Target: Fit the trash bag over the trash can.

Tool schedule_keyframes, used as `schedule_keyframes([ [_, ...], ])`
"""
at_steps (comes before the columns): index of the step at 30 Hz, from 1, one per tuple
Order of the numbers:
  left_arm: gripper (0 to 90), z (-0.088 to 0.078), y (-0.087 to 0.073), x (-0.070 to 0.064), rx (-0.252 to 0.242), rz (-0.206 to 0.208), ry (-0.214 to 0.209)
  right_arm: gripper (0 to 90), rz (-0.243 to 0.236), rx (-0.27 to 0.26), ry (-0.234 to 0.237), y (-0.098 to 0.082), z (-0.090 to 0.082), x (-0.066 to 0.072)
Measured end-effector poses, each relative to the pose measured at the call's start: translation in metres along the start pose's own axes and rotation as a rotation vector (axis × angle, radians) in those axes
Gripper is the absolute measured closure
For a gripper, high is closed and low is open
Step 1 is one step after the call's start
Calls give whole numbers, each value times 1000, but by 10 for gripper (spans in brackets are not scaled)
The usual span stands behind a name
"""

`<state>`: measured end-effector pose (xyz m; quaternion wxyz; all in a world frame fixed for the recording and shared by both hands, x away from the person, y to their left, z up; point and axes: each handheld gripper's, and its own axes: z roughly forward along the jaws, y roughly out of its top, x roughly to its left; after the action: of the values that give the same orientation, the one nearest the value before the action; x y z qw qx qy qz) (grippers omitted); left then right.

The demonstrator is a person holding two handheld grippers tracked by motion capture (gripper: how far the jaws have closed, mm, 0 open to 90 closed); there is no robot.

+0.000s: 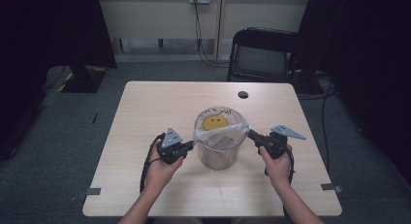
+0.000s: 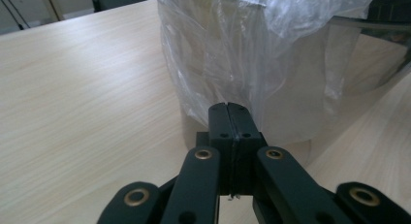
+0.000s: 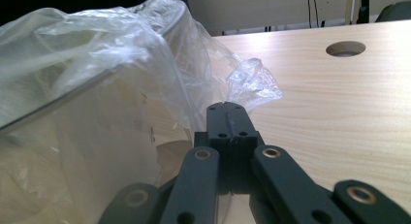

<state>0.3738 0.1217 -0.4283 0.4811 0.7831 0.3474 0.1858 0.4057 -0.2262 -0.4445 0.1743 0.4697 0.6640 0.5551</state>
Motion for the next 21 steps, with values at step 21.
schedule_keyframes([
  [21, 900, 3, -2, -3, 17, 10, -18, 900, 12, 28, 46, 1, 0, -1],
])
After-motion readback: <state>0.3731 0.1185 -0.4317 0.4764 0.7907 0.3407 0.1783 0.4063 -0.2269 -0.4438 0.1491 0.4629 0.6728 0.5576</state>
